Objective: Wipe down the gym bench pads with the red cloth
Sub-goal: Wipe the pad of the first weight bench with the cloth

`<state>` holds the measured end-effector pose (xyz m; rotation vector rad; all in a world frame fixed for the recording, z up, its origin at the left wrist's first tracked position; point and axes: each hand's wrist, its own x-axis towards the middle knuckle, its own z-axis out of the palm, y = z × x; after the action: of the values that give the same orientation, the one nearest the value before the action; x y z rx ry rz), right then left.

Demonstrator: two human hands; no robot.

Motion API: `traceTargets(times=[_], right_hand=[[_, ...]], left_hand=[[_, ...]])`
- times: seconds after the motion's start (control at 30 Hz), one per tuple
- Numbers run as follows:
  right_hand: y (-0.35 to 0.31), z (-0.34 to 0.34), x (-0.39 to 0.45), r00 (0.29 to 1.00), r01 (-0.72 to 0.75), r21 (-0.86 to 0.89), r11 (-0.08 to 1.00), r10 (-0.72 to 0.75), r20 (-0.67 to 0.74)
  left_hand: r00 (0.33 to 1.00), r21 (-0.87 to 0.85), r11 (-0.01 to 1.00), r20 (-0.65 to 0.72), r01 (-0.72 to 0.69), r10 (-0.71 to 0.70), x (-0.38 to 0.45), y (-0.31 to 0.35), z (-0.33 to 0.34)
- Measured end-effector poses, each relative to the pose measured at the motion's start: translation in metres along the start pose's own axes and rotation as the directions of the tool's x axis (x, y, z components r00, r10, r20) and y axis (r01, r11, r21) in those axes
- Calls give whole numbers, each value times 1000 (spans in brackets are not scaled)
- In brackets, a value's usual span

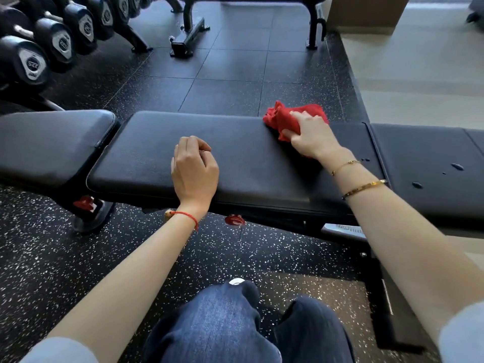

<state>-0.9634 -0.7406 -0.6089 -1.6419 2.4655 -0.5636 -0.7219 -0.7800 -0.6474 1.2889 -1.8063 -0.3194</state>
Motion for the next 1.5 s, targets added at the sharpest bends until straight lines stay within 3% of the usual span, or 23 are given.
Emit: traceTargets(times=[0.2,0.37,0.47,0.63,0.87,1.0,1.2,1.27,1.4,1.5], right_hand=[[-23,11,-71,977,213,76,974,-214,17],[-16,6,-128,967,249,109,962,-253,27],[-9,1,-150,970,240,97,966,-242,5],[13,-5,-166,984,174,74,982,-170,-57],[35,-16,-117,987,-96,58,994,102,-123],[11,-10,-105,999,16,56,998,-14,-46],[22,-10,-166,983,183,114,976,-180,-38],[40,-18,-167,990,136,131,982,-132,-41],[59,-35,-124,987,-114,75,991,122,-106],[49,-31,-96,987,-126,45,991,130,-93]], left_hand=[[998,60,997,52,-50,47,-1,1,0],[980,119,981,148,-152,134,-1,4,-1],[979,47,991,170,-123,113,-11,22,1],[941,-48,974,250,-222,227,-32,67,29],[912,74,951,316,-300,263,-42,78,52],[928,22,966,285,-257,241,-43,78,48],[941,-25,975,260,-219,218,-46,77,47],[934,0,972,275,-236,227,-46,76,48],[923,56,960,296,-274,246,-46,76,49],[921,70,957,300,-280,248,-47,77,51]])
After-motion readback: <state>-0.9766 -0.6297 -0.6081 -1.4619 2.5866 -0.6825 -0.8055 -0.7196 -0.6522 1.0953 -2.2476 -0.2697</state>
